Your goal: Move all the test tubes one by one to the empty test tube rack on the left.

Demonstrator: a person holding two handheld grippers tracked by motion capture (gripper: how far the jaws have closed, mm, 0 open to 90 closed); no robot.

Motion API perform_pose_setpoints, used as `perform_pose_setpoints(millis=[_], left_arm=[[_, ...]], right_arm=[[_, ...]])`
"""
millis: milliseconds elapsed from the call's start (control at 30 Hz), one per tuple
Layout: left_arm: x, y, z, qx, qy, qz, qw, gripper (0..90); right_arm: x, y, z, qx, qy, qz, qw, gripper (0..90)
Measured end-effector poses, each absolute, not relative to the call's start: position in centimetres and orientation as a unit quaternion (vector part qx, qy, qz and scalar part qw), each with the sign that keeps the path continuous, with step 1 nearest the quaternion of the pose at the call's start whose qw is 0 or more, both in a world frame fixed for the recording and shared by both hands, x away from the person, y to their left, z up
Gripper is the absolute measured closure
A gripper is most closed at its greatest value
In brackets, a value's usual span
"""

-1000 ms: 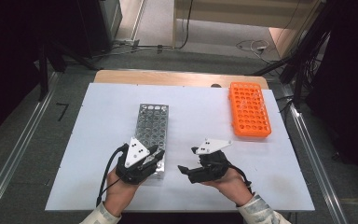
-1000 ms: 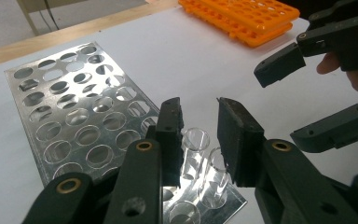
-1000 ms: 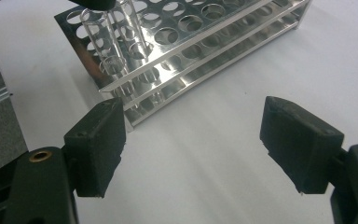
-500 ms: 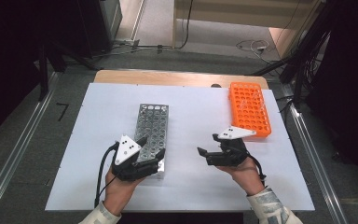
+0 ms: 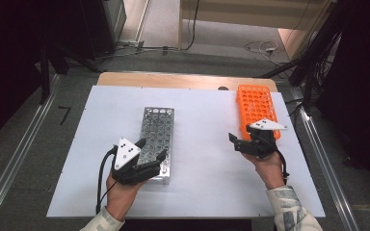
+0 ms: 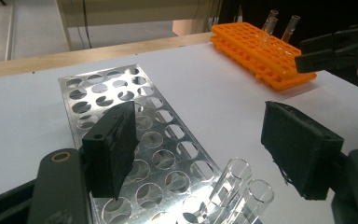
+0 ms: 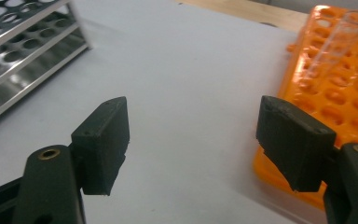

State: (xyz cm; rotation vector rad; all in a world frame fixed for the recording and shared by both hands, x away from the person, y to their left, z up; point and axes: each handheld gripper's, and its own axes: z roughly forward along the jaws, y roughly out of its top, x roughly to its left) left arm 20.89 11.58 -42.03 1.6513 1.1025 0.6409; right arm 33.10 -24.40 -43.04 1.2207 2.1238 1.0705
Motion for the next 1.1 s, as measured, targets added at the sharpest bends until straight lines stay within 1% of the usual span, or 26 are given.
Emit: perform_pose_setpoints(millis=[167,400,600,667,800,900,1100], left_arm=[[20.9,11.5,-42.1,0.685,0.455,0.270,0.501,27.0],[20.9,11.6,-42.1,0.685,0.455,0.271,0.500,27.6],[20.9,11.5,-42.1,0.687,0.455,0.273,0.497,28.0],[20.9,11.4,-42.1,0.689,0.452,0.275,0.496,27.9],[20.9,11.5,-42.1,0.689,0.451,0.275,0.495,28.1],[20.8,11.5,-42.1,0.690,0.450,0.276,0.496,29.0],[20.8,11.5,-42.1,0.690,0.450,0.276,0.495,29.2]], right_arm=[[34.5,-24.8,-43.0,0.462,0.763,0.376,0.254,26.1],[36.8,-25.9,-42.7,0.491,0.738,0.369,0.279,30.8],[39.1,-26.7,-43.0,0.516,0.723,0.362,0.282,37.4],[39.7,-26.5,-43.3,0.515,0.726,0.349,0.292,40.4],[40.9,-26.8,-44.1,0.531,0.719,0.349,0.281,44.5],[41.5,-26.9,-44.5,0.537,0.713,0.359,0.273,49.0],[42.5,-26.8,-44.9,0.533,0.715,0.352,0.283,58.7]])
